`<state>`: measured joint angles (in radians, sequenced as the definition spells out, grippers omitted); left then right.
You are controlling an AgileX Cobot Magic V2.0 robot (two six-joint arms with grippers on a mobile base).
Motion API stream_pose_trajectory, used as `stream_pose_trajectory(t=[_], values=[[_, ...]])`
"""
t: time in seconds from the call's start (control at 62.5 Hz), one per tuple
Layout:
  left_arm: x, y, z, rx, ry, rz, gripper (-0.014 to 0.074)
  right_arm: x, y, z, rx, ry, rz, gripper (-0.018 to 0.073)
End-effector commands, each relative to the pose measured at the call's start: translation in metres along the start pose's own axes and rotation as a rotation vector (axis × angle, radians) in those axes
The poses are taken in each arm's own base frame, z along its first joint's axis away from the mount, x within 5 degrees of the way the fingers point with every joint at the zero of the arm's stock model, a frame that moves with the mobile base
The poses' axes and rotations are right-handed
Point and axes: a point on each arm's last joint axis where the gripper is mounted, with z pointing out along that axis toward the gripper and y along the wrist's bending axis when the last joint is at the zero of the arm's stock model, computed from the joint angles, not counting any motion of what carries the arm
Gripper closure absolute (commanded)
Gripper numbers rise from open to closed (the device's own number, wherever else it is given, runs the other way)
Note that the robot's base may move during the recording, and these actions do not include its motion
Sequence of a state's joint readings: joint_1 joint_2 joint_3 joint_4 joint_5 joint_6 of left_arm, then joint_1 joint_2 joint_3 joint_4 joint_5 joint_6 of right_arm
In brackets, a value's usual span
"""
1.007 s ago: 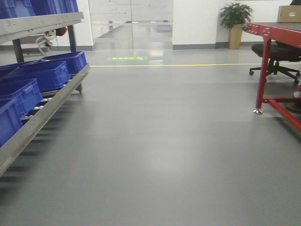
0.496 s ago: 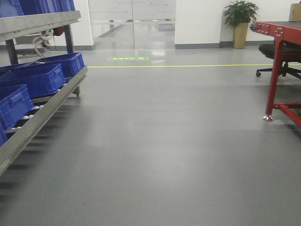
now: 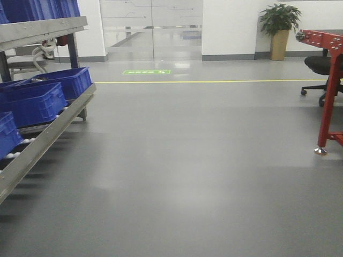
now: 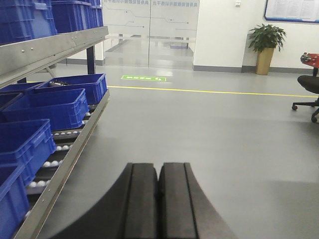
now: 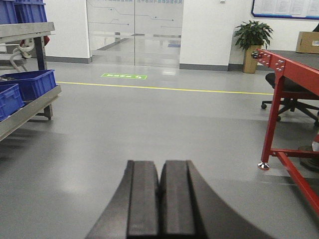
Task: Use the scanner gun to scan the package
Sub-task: 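Drive the base forward along the aisle past the blue bins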
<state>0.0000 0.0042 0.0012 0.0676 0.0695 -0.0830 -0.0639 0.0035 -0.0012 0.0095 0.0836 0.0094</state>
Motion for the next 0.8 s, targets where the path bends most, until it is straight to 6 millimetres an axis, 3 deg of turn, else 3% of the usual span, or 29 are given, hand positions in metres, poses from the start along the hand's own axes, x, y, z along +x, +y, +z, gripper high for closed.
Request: stream_pose_trajectory(t=[0.0,0.784], values=[[-0.0024,-0.0001,-0.0004,0.001,-0.024,-0.001,0.0707,-0.0020,-0.0001,-0.0003,0.002,-0.027,-0.004,0.0721],[-0.0024,-0.0001,-0.0004,0.001,-0.024,-0.001,0.0707,-0.0020,-0.0001,-0.0003,0.002,-0.027,-0.004,0.0721]])
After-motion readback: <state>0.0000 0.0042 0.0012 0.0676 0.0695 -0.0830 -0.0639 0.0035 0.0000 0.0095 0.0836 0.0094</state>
